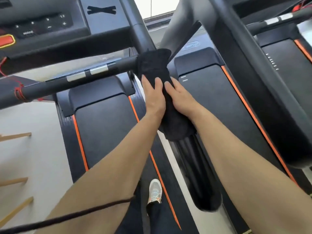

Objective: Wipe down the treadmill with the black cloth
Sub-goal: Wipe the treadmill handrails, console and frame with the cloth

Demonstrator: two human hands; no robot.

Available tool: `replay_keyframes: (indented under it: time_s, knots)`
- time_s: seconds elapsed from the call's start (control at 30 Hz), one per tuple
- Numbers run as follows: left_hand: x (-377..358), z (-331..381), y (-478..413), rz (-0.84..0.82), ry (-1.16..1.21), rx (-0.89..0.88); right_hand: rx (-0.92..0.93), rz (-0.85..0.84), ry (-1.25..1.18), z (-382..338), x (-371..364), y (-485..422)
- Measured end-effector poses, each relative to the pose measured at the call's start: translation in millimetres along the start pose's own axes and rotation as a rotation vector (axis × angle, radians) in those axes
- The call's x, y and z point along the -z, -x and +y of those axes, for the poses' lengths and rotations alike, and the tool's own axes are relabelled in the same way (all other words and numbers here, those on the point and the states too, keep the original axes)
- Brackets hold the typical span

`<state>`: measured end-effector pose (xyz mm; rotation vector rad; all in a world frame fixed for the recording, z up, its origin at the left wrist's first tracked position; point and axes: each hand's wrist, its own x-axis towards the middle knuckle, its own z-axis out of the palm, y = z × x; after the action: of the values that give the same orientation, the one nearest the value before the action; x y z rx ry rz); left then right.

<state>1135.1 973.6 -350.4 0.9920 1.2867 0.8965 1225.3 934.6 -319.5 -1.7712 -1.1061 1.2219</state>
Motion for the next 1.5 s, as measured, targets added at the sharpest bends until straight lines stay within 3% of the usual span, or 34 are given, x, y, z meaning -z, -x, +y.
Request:
replay_keyframes:
  time_s: [0.1,0.2,0.4,0.53,0.63,0.77,0.93,1.07,1.2,1.3,1.4,1.5]
  knots:
    - [1.3,1.2,-10.6,0.007,0.059,0.02,-0.009,-0.035,-0.065,2.3,-0.1,-13.6]
    - [-2.9,-12.6,24.6,0.024,0.092,0.045,0.012,-0.007,-0.051,14.9,0.5,28.9]
    - [-14.4,-64.7,189.7,0.061,0.074,0.151,0.041,0.03,0.052,65.7,7.6,183.5]
    - [-15.3,-87.6,266.9,0.039,0.049,0.23,-0.057,0.115,0.083,109.9,-1.4,246.4]
    - [-15.2,-89.3,262.1,0.01,0.014,0.224,-0.045,0.139,0.033,106.0,-1.0,239.7]
    - [-12.8,-75.5,204.3,0.045,-0.018,0.077,0.037,0.043,0.021,90.1,9.1,186.6]
    - [-10.1,-72.8,183.7,-0.014,-0.073,0.034,-0.024,0.089,-0.067,99.9,7.5,175.4]
    - [-6.1,-93.1,239.3,-0.11,-0.259,-0.105,-0.056,0.251,-0.164,122.6,-5.2,230.3]
    - [15.3,-118.3,277.8,-0.301,-0.478,-0.251,0.03,0.704,-0.244,156.9,-61.1,268.5]
    - [44.0,-120.7,269.8,-0.46,-0.665,-0.427,0.094,0.973,-0.133,173.5,-111.5,271.5]
    - [66.6,-116.1,237.3,-0.545,-0.891,-0.604,0.124,1.093,-0.034,172.7,-124.7,262.2]
    - [69.4,-112.4,213.4,-0.59,-0.956,-0.772,0.125,1.138,0.058,169.6,-121.5,260.5]
